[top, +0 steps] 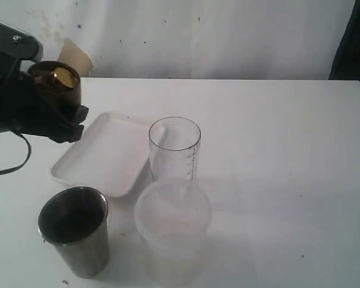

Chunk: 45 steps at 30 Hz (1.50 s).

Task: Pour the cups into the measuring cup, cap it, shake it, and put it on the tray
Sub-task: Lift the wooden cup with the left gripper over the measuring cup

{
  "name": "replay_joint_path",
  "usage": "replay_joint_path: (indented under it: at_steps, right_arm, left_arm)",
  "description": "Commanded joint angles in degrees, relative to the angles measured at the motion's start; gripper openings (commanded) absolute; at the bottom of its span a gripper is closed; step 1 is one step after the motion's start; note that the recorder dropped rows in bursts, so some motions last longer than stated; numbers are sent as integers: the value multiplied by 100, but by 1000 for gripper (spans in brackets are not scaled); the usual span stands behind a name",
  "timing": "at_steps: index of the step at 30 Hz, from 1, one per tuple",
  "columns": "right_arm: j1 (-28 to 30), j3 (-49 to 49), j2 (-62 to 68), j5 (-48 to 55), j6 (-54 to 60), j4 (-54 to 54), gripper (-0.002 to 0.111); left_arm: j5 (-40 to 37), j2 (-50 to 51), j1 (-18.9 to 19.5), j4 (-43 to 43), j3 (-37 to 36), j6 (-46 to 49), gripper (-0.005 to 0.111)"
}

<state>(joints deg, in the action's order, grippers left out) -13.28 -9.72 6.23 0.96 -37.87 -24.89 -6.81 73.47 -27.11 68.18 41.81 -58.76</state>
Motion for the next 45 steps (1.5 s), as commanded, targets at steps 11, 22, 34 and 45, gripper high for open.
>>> replay_joint_path:
  at_steps: [11, 22, 34, 45]
  right_arm:
    - [33, 14, -36, -59, -22, -53, 0]
    - [33, 14, -36, -59, -22, -53, 0]
    - [33, 14, -36, -59, -22, -53, 0]
    - [33, 14, -36, -59, -22, -53, 0]
  left_arm:
    - [-2557, 699, -1632, -429, 1080, 363, 0]
    - [-3603, 1618, -2166, -525, 1947, 1076, 0]
    - [-4607, 2383, -2683, -309, 2699, 2500, 0]
    - [-5054, 2659, -2963, 539, 2699, 2817, 0]
